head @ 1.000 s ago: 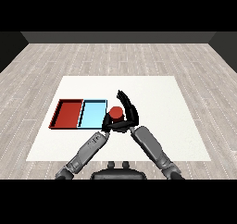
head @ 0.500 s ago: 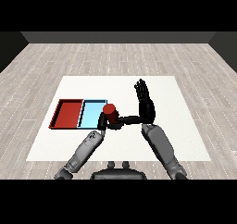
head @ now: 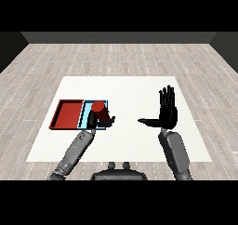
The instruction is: Pick the red can and put it in the red box
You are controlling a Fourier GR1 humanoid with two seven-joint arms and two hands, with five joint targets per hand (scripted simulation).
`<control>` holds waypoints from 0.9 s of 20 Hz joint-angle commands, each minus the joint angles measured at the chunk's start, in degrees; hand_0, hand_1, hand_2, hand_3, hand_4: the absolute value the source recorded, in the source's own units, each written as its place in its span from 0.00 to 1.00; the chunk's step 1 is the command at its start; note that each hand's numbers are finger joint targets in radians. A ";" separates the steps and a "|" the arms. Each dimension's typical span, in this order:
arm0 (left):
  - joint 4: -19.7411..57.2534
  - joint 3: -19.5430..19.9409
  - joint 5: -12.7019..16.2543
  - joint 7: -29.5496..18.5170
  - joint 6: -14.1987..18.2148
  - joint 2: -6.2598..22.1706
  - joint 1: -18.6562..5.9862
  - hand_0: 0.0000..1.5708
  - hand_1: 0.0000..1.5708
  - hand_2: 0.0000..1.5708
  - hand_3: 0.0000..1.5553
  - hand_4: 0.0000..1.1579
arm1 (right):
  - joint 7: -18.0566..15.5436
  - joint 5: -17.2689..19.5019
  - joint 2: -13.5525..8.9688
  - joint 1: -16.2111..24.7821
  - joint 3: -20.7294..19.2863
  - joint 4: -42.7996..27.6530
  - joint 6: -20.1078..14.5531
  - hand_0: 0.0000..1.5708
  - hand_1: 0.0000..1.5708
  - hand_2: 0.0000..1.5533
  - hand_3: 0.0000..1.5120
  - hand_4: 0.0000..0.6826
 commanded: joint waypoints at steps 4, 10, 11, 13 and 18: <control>-4.90 7.03 -0.97 4.98 -3.82 10.90 0.04 1.00 1.00 0.99 0.92 0.96 | -2.54 -0.09 -3.82 9.41 -3.09 2.30 4.92 0.00 0.00 0.00 0.00 0.00; -1.55 9.94 -6.06 10.30 -1.73 12.95 -2.80 1.00 1.00 0.99 0.92 0.98 | -7.52 1.19 -2.00 9.87 -4.08 12.58 7.23 0.00 0.00 0.00 0.00 0.00; 1.22 11.05 -6.37 11.39 -2.19 14.32 -4.95 1.00 1.00 0.99 0.92 0.97 | -10.31 0.07 -2.71 14.35 -4.42 12.27 9.90 0.00 0.00 0.00 0.00 0.00; 7.56 12.63 -7.16 9.81 -3.33 13.90 -8.35 0.91 0.91 0.92 0.89 0.96 | -11.82 -0.13 -1.53 14.57 -4.96 14.18 10.19 0.00 0.00 0.00 0.00 0.00; 24.11 16.57 -8.43 10.23 -5.28 17.24 -13.74 0.98 0.98 0.97 0.93 0.93 | -9.79 1.65 -0.63 13.22 -4.54 14.31 7.33 0.00 0.00 0.00 0.00 0.00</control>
